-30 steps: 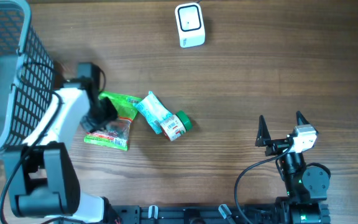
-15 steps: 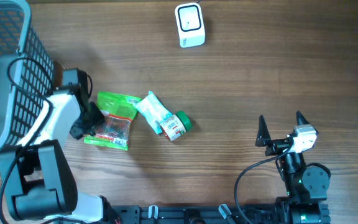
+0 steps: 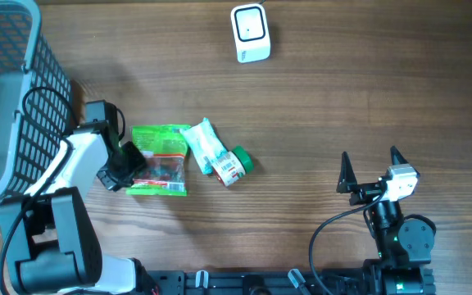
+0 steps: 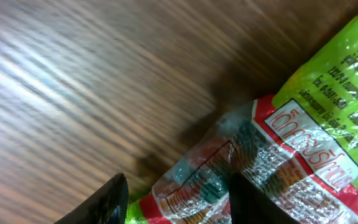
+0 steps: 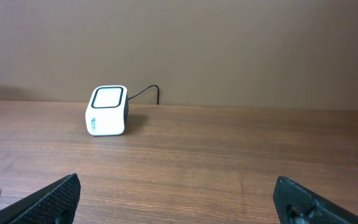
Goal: Scan the item barcode
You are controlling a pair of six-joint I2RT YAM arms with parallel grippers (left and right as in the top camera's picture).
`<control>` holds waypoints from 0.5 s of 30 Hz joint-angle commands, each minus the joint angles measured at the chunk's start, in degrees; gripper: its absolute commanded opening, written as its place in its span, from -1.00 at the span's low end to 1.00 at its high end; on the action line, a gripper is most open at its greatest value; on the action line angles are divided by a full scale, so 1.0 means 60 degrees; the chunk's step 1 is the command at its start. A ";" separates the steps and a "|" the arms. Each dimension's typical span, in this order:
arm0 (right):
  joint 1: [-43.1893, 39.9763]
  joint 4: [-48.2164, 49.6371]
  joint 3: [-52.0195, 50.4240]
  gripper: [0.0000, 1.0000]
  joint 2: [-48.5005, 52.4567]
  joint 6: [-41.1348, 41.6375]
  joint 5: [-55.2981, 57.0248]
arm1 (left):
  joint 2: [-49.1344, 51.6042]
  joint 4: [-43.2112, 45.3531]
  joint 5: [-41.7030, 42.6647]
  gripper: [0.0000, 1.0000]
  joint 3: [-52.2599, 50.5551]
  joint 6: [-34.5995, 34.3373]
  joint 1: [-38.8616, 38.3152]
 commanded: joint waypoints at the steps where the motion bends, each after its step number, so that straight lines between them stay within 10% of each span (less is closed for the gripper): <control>1: 0.0036 0.0047 -0.0011 0.99 -0.0029 -0.0091 0.0018 | 0.0193 0.0433 0.0831 -0.01 -0.0273 -0.0175 -0.0310; 15: 0.0036 0.0051 -0.0011 0.99 -0.0029 -0.0091 0.0015 | 0.0109 -0.0423 -0.0794 0.21 0.1585 -0.0113 -0.0754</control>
